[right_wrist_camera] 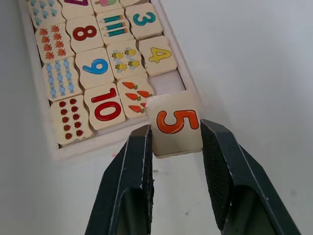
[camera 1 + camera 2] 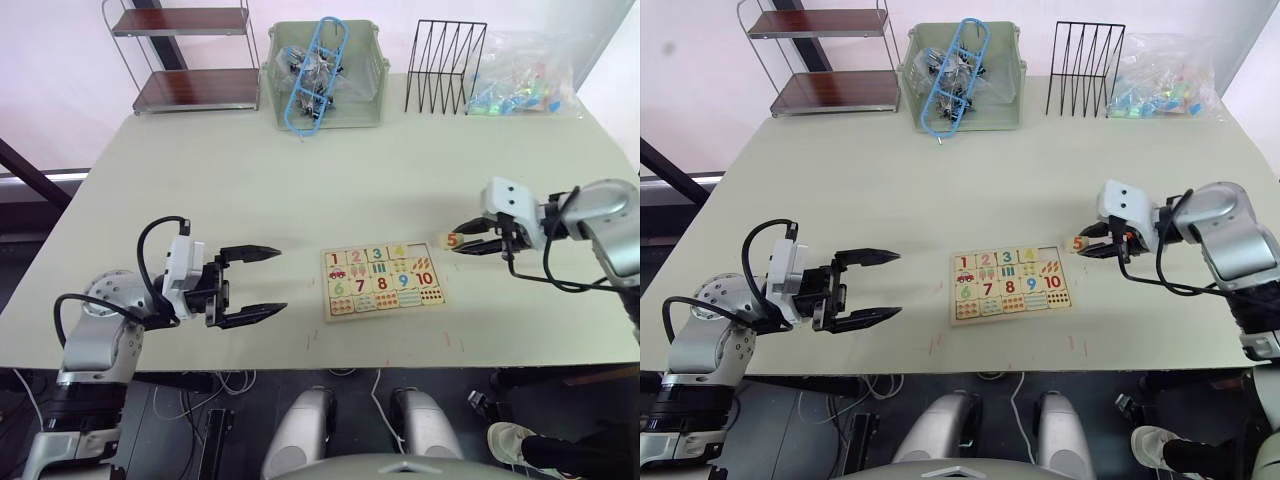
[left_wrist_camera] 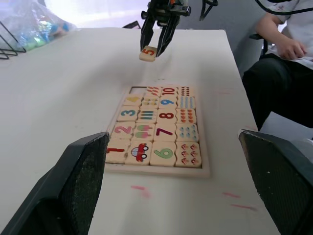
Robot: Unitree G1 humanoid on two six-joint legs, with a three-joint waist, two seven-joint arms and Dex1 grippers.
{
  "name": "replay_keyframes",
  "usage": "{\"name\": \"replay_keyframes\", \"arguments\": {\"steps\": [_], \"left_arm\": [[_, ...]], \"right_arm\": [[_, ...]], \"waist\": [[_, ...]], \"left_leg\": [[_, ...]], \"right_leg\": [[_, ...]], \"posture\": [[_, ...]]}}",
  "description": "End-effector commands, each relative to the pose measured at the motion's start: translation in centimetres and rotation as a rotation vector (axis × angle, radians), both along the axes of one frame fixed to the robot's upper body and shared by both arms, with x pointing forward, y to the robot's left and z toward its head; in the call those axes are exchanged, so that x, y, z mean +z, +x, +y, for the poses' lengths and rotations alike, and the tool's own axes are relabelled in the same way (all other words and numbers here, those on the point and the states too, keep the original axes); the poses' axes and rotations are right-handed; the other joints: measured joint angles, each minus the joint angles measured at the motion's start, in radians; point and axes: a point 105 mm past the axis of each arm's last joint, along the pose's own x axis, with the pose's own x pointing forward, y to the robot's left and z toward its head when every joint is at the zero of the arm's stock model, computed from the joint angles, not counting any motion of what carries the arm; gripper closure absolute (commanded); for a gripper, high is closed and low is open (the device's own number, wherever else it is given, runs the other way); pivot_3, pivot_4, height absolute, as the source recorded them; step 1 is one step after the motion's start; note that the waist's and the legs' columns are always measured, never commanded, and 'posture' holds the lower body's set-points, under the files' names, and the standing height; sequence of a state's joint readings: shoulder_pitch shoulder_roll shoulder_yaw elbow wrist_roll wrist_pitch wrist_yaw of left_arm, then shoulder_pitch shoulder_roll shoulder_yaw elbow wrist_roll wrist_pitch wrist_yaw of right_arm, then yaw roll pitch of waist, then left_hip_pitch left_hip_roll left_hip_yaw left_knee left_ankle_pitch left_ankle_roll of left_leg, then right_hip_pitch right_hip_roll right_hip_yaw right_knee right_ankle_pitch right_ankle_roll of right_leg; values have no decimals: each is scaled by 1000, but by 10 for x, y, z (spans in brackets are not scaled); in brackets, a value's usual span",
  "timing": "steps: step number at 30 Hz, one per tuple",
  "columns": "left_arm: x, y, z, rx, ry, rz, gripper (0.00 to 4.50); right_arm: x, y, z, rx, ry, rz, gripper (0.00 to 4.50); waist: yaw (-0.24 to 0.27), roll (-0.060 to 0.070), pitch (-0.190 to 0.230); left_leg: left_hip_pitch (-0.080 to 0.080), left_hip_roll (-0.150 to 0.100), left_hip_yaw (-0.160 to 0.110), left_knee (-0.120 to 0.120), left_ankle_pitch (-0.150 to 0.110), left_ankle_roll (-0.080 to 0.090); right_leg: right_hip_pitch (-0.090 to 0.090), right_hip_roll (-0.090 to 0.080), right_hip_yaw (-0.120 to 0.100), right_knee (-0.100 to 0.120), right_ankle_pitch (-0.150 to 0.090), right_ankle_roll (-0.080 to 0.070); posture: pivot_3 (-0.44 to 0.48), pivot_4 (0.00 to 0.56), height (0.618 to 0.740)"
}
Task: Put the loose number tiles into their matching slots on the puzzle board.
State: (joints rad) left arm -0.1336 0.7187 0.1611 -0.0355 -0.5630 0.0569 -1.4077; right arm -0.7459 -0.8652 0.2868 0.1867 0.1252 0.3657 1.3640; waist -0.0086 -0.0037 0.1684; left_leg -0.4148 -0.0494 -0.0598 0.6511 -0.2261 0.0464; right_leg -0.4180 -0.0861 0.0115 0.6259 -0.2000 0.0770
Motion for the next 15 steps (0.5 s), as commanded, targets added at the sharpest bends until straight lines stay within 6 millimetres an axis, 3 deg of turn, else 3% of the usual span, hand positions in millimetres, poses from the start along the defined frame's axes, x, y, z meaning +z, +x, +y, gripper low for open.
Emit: {"name": "replay_keyframes", "arguments": {"steps": [1, 15], "left_arm": [[10, -3, -1, 15, -11, -39, 0], [10, -3, -7, 116, -38, -43, 0]], "right_arm": [[6, 9, 8, 29, -48, -12, 3641], [0, 28, 39, 81, -193, 49, 3641]], "waist": [[-3, 0, 0], [-5, 0, 0]], "left_leg": [[0, 0, 0, 0, 0, 0], [0, -1, 0, 0, 0, -1]], "right_leg": [[0, 0, 0, 0, 0, 0], [-1, 0, 0, 0, 0, 0]], "posture": [[0, 150, 739], [0, 150, 739]]}}
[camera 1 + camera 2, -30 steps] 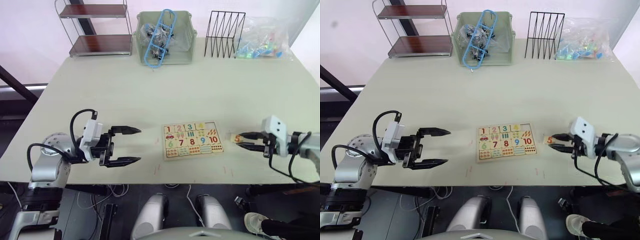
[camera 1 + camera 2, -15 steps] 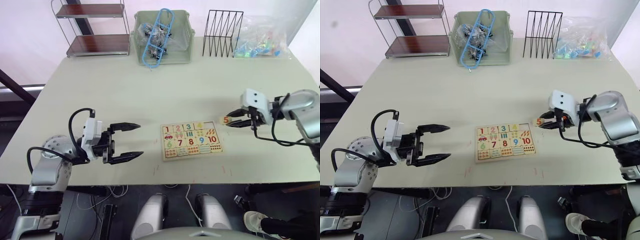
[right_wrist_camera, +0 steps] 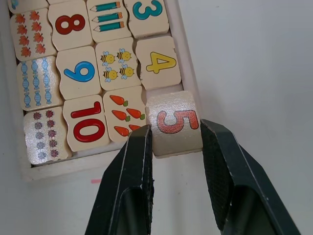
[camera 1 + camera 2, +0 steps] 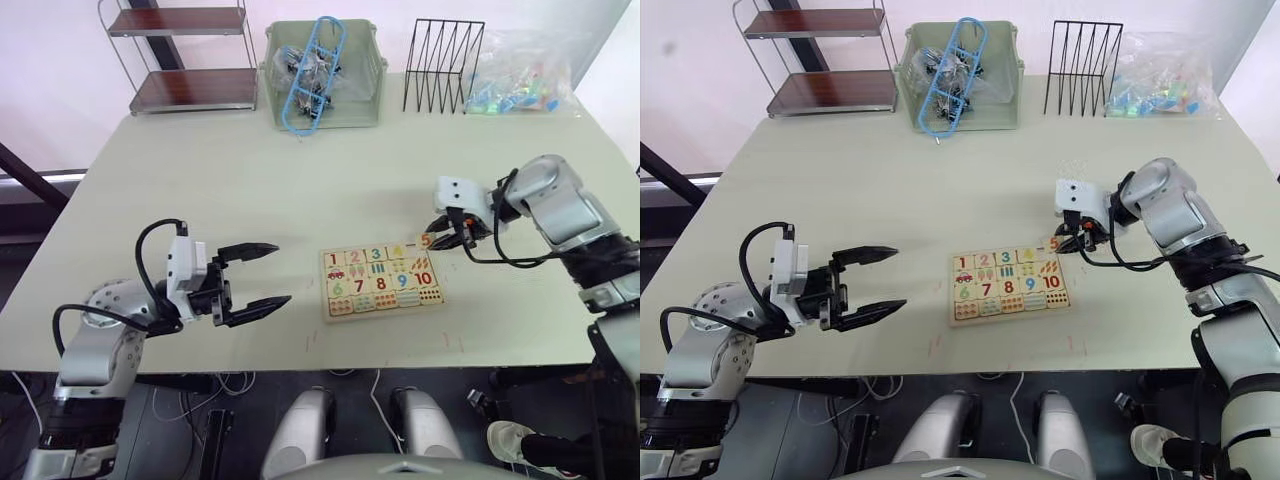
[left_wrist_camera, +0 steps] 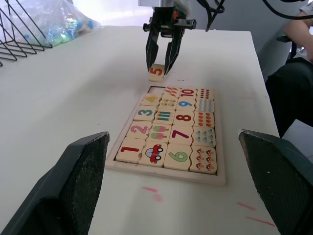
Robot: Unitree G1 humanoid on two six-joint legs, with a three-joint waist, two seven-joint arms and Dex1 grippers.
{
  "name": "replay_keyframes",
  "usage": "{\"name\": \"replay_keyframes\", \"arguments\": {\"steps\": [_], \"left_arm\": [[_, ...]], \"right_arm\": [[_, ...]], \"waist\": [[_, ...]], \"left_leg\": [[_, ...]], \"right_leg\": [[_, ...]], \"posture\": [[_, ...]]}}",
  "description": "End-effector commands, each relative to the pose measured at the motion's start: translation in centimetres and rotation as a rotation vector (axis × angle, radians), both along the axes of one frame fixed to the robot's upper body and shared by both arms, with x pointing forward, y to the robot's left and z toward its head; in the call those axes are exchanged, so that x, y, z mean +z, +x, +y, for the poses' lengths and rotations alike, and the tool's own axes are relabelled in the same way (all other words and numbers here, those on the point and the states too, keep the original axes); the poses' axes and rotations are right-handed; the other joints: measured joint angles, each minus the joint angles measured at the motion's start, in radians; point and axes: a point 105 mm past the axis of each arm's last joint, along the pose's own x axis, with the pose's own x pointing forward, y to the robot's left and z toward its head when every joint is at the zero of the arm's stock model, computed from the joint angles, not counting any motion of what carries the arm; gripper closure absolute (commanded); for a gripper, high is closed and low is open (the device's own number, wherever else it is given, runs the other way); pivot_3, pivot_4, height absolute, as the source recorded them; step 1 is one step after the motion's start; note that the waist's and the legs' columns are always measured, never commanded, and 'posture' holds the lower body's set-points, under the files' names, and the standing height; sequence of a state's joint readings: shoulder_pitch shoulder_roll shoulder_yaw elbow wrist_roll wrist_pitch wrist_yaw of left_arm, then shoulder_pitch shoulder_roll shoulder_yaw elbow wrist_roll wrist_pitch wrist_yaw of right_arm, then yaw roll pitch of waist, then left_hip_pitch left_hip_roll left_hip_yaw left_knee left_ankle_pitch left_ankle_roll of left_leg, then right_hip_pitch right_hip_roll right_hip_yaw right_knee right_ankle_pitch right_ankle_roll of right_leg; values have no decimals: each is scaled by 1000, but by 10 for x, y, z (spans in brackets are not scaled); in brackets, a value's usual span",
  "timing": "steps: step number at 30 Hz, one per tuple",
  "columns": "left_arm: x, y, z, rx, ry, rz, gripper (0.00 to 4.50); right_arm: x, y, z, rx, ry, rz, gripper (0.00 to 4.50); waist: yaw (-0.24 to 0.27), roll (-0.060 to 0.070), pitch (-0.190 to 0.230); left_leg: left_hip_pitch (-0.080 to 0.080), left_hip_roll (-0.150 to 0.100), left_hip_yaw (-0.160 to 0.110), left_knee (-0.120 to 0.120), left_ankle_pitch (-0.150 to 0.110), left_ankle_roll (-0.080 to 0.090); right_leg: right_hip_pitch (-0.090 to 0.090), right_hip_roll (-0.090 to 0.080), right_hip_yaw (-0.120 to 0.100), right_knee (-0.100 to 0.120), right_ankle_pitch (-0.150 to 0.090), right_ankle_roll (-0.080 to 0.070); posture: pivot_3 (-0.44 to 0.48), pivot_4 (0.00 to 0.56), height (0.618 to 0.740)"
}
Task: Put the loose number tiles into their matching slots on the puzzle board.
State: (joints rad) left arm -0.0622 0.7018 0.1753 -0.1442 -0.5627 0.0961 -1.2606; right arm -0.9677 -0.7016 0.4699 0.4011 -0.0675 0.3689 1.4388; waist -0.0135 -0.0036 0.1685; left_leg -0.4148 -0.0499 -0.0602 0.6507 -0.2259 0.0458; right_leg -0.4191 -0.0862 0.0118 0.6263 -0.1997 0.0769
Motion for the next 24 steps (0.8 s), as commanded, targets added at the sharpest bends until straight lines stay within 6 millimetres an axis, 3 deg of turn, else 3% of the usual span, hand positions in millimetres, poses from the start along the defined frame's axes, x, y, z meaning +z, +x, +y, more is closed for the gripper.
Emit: {"name": "replay_keyframes", "arguments": {"steps": [1, 24], "left_arm": [[9, -2, -2, 13, -12, -39, 0], [5, -7, -1, 22, -21, -31, 0]], "right_arm": [[11, 5, 5, 16, -27, -22, 3641], [0, 10, 15, 40, -81, 3, 3641]], "waist": [[0, 0, 0], [-2, 0, 0]], "left_leg": [[0, 0, 0, 0, 0, 0], [0, 0, 0, -1, 1, -2]], "right_leg": [[0, 0, 0, 0, 0, 0], [-1, 0, 0, 0, 0, 0]], "posture": [[0, 150, 739], [0, 150, 739]]}}
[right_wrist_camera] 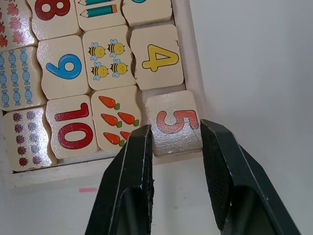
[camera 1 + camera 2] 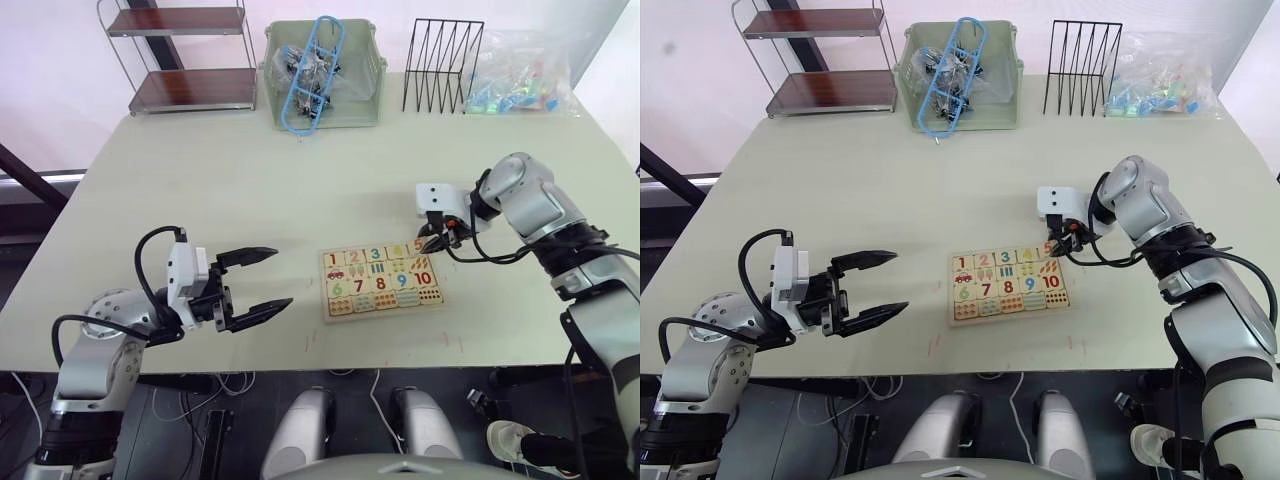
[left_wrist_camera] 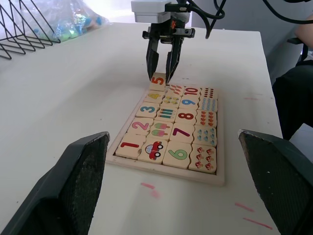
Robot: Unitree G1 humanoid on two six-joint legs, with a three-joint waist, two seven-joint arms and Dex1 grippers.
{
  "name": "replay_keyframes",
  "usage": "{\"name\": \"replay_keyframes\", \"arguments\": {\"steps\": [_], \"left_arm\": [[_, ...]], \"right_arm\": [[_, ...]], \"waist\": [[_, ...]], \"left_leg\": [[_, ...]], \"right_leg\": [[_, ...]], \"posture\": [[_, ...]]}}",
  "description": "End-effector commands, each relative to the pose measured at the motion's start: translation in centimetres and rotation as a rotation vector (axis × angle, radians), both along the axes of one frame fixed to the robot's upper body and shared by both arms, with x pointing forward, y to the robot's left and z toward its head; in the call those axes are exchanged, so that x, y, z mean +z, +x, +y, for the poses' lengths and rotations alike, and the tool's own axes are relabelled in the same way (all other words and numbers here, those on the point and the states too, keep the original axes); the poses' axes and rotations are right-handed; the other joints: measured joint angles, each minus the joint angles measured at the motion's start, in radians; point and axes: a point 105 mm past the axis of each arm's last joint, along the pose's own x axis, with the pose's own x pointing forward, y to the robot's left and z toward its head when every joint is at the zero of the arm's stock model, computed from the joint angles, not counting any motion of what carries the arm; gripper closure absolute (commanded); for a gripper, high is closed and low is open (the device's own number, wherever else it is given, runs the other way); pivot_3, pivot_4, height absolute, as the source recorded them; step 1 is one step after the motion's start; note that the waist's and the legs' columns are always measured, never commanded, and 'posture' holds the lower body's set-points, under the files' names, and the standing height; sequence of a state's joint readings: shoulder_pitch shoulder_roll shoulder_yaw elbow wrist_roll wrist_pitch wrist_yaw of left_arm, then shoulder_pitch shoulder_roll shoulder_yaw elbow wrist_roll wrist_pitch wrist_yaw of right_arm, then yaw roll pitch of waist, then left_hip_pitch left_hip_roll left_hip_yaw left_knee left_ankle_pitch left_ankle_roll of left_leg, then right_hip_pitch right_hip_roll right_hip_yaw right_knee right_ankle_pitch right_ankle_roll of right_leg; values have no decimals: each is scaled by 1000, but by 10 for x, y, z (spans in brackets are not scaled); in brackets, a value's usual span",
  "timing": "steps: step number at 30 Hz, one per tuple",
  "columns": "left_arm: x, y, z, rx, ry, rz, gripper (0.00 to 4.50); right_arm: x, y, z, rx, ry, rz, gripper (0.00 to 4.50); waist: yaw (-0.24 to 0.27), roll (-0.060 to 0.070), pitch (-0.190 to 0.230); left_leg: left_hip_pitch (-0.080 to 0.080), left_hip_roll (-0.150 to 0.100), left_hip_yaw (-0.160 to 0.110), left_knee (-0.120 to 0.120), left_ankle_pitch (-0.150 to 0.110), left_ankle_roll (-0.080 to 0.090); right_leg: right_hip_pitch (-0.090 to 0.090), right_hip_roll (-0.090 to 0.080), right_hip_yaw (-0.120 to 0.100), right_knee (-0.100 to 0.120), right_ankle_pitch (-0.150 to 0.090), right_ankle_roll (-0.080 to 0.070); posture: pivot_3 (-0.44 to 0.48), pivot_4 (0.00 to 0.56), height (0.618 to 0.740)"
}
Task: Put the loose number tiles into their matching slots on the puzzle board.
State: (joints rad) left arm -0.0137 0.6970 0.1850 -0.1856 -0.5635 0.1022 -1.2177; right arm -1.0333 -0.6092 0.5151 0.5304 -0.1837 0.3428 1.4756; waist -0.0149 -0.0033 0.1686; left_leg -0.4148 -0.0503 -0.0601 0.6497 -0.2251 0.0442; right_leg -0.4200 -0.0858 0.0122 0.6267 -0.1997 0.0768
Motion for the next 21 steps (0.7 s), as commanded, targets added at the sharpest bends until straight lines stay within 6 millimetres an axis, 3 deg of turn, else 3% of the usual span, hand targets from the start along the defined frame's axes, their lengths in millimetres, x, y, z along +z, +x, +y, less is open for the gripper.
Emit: {"name": "replay_keyframes", "arguments": {"steps": [1, 21], "left_arm": [[8, -3, -1, -14, -14, -40, 0], [5, -3, 1, -8, -23, -35, 0]], "right_arm": [[11, 2, 5, 22, 14, -39, 3641], [9, 1, 13, 35, 36, -32, 3641]], "waist": [[0, 0, 0], [-1, 0, 0]], "left_leg": [[0, 0, 0, 0, 0, 0], [0, 0, 0, 0, 0, 0]], "right_leg": [[0, 0, 0, 0, 0, 0], [0, 0, 0, 0, 0, 0]], "posture": [[0, 150, 739], [0, 150, 739]]}}
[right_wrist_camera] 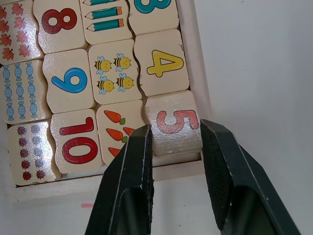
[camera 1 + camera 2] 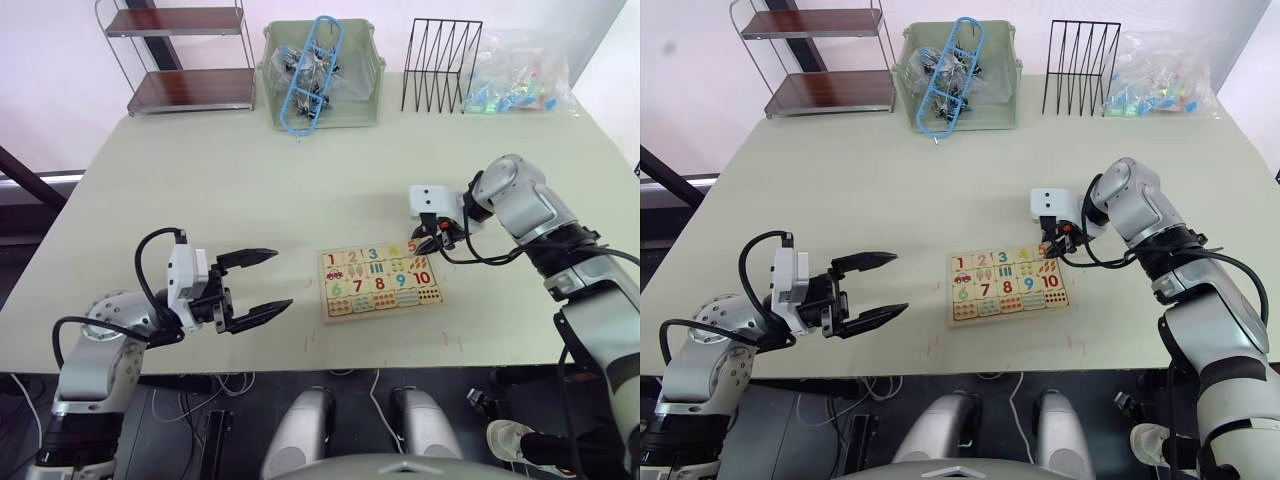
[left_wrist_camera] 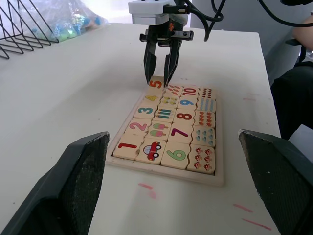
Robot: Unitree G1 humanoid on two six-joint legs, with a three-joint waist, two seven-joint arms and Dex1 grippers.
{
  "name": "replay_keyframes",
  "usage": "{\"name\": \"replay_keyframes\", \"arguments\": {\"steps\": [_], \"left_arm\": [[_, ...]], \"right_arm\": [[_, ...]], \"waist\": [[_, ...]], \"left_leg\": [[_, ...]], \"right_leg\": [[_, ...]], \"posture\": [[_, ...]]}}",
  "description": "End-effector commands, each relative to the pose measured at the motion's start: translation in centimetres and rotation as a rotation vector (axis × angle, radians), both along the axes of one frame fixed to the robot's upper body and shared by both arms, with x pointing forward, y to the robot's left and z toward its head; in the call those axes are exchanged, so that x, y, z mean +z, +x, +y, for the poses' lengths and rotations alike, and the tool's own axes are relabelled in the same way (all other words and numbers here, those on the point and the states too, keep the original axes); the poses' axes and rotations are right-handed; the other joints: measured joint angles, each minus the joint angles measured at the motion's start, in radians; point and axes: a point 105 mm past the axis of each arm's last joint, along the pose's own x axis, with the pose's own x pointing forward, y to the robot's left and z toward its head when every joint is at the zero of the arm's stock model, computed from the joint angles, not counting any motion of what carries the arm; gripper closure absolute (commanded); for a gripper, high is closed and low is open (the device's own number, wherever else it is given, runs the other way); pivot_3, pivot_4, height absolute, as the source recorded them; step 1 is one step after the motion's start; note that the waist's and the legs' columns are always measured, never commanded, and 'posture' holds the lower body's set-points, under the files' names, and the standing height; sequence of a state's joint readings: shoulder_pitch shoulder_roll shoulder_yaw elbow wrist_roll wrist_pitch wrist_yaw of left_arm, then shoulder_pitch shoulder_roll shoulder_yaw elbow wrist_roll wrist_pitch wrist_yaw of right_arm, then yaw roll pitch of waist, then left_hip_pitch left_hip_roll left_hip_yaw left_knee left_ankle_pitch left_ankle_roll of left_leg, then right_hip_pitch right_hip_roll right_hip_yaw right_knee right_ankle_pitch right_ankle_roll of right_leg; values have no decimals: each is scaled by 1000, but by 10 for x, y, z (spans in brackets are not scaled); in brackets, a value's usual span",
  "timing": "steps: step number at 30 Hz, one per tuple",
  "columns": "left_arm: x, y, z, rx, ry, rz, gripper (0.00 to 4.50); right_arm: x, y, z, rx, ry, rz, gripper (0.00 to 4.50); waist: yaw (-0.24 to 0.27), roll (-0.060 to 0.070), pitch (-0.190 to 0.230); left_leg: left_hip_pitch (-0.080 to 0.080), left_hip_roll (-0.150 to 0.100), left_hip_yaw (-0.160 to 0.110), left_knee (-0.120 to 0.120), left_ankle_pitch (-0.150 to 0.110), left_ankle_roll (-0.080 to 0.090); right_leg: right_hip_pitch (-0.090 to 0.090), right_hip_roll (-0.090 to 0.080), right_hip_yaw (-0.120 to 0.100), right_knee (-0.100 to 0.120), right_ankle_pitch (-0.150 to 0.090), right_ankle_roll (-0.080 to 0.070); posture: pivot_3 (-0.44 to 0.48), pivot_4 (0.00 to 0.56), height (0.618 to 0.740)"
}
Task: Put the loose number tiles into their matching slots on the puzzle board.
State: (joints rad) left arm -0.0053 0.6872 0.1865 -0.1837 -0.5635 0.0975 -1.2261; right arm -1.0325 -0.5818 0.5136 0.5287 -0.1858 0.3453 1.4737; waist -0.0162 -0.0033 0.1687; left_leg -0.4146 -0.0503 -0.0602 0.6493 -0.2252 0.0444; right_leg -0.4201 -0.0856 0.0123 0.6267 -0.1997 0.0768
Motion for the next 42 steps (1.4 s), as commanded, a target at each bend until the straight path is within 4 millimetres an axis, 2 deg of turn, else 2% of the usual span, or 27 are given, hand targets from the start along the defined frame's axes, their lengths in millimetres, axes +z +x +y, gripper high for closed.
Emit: {"name": "replay_keyframes", "arguments": {"steps": [1, 34, 35, 40, 41, 42], "left_arm": [[7, -1, 1, -4, -15, -40, 0], [7, -1, 1, -14, -23, -34, 0], [7, -1, 1, -15, -23, -34, 0], [7, 0, 0, -15, -23, -35, 0], [7, 0, 0, -16, -23, -35, 0], [7, 0, 0, -16, -23, -35, 0]], "right_arm": [[11, 2, 3, 14, 22, -37, 3641], [8, -2, 1, 24, 9, -29, 3641], [8, -2, 1, 27, 10, -33, 2604], [9, -2, 0, 33, 7, -36, 272], [9, -2, 0, 31, 6, -38, 73], [10, -2, -1, 30, 5, -39, 73]], "waist": [[0, 0, 0], [0, 0, 0], [0, 0, 0], [0, 0, 0], [0, 0, 0], [0, 0, 0]], "left_leg": [[0, 0, 0, 0, 0, 0], [0, 0, 0, 0, 0, 0], [0, 0, 0, 0, 0, 0], [0, 0, 0, 0, 0, 1], [0, 0, 0, 0, 0, 1], [0, 0, 0, 0, 0, 1]], "right_leg": [[0, 0, 0, 0, 0, 0], [0, 0, 0, 0, 0, 0], [0, 0, 0, 0, 0, 0], [0, 0, 0, 0, 0, 0], [0, 0, 0, 0, 0, 0], [0, 0, 0, 0, 0, 0]], "posture": [[0, 150, 739], [0, 150, 739], [0, 150, 739], [0, 150, 739], [0, 150, 739], [0, 150, 739]]}}
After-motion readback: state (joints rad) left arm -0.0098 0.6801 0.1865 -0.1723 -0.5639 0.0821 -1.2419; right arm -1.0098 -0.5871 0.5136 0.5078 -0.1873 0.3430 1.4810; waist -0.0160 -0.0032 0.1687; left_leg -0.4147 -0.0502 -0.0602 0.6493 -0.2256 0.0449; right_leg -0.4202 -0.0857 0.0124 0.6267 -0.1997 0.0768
